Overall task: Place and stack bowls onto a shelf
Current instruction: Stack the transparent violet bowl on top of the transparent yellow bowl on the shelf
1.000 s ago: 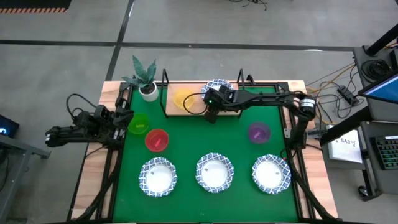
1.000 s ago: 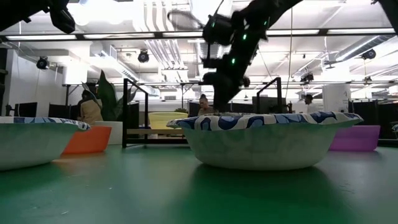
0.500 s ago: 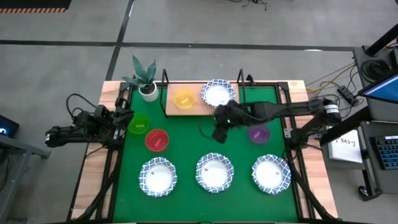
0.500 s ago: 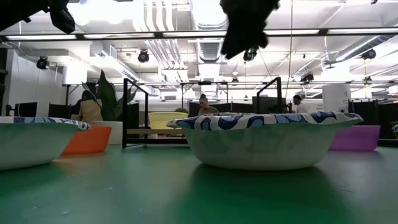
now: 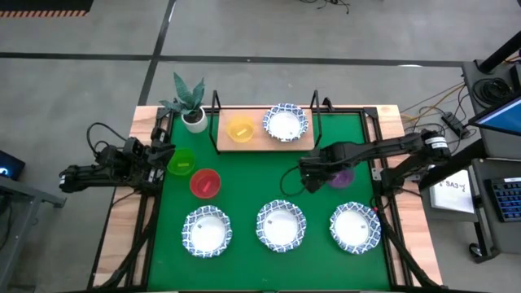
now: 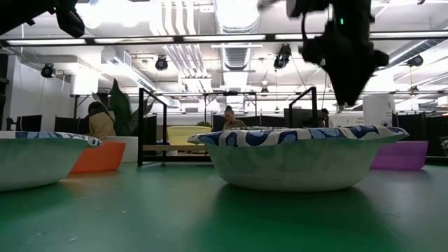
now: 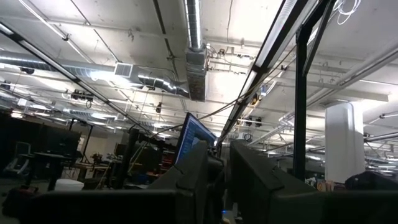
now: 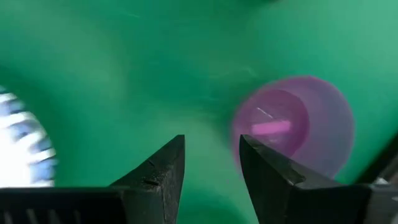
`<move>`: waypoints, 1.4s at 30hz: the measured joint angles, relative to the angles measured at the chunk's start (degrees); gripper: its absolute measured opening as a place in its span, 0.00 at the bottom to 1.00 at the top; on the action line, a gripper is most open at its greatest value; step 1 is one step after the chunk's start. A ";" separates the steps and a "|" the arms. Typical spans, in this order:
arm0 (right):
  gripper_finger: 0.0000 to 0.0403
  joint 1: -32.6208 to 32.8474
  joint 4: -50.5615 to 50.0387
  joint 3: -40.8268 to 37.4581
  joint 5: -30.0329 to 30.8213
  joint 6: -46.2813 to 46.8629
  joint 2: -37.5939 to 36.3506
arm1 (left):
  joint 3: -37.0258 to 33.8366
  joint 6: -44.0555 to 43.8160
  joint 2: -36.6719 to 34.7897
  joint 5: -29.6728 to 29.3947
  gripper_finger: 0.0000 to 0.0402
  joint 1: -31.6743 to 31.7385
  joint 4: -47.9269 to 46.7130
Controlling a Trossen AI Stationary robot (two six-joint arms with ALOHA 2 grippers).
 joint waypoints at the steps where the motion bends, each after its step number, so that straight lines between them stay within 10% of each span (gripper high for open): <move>1: 0.36 -0.58 0.24 -1.26 -0.01 0.10 0.00 | 0.00 0.00 0.00 0.00 0.13 0.02 0.00; 14: 0.36 -3.73 8.09 -13.93 -1.94 -0.28 0.17 | 0.00 0.00 0.00 -0.02 0.13 0.02 -0.45; 42: 0.35 -3.84 14.36 -11.56 -0.97 -2.95 6.61 | 0.00 0.00 0.00 -0.13 0.13 0.02 -0.63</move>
